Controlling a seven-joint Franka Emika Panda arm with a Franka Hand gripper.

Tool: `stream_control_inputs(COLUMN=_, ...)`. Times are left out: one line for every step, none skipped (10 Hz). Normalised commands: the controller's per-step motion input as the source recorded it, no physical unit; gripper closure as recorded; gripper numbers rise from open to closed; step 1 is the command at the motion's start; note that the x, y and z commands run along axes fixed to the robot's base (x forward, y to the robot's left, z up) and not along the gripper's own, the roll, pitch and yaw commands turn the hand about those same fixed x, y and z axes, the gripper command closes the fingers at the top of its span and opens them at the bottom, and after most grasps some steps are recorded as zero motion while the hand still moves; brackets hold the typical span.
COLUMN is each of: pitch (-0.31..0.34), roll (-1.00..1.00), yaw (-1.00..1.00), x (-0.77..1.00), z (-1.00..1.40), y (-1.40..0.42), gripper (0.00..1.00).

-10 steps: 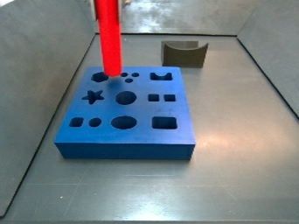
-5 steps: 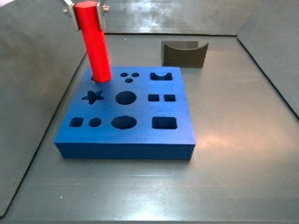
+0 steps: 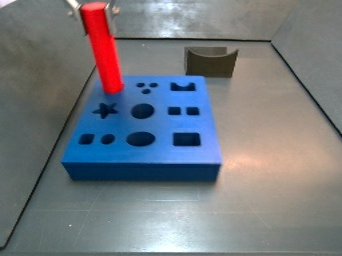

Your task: Insert the hexagon object.

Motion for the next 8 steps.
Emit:
stream_control_inputs(pitch=-0.021, roll=0.12, yaw=0.08, x=-0.18, z=-0.52, y=-0.01, gripper=1.0)
stream_control_inputs(pitch=-0.01, roll=0.16, yaw=0.09, x=0.0, z=-0.91, y=-0.08, gripper=1.0)
stream_control_inputs(pitch=0.0, roll=0.12, yaw=0.04, x=0.2, z=-1.0, y=-0.08, gripper=1.0)
stream_control_inputs(pitch=0.0, roll=0.1, yaw=0.0, x=0.27, z=-1.0, y=-0.07, gripper=1.0)
stream_control_inputs(pitch=0.0, roll=0.09, yaw=0.0, x=0.36, z=-1.0, y=0.0, gripper=1.0)
stream_control_inputs(pitch=-0.097, roll=0.0, yaw=0.0, x=0.14, z=-1.0, y=0.0, gripper=1.0)
stream_control_inputs(pitch=-0.301, roll=-0.13, yaw=-0.01, x=0.0, z=-0.57, y=0.02, gripper=1.0)
stream_control_inputs(pitch=-0.357, roll=-0.11, yaw=0.0, x=0.0, z=-0.51, y=0.0, gripper=1.0)
